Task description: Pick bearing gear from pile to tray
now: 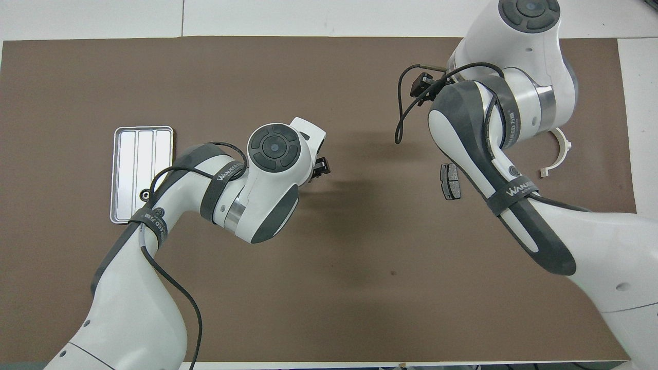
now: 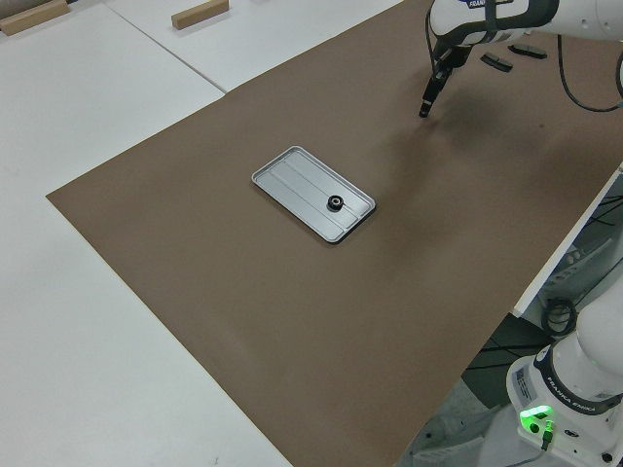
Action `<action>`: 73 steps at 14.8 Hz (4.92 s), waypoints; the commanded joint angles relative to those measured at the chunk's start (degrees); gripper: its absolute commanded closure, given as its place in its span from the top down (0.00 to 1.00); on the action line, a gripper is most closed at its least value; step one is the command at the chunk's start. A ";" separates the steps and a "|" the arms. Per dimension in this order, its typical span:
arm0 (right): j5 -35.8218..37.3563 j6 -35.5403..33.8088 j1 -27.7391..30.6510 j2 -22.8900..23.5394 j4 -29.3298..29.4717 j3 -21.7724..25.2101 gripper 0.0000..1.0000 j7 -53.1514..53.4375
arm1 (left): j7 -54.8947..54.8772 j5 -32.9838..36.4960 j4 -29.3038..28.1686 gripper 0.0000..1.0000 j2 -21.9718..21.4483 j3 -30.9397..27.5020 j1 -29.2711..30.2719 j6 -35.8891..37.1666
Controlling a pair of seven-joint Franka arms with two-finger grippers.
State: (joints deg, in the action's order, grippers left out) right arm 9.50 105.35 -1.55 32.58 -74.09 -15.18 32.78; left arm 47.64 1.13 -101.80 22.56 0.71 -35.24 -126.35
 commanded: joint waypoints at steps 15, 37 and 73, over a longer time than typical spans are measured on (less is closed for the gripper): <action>-6.78 -1.28 1.29 -27.81 -22.93 12.54 1.00 -32.60 | 1.31 2.99 -2.27 0.96 2.75 -0.97 -0.80 -8.56; -11.26 -17.02 0.76 -41.28 -25.58 12.63 1.00 -31.02 | 1.66 4.93 -0.51 0.87 5.04 -0.97 -1.23 -5.66; -10.38 -13.85 1.55 -40.93 -25.49 12.63 1.00 -30.84 | -43.95 1.16 -12.28 0.00 -5.78 -1.06 34.01 -11.19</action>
State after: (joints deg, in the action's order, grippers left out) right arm -0.36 90.42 -0.17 -7.67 -98.40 -2.42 1.70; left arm 3.93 3.69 -112.01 17.02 -0.31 -1.41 -134.48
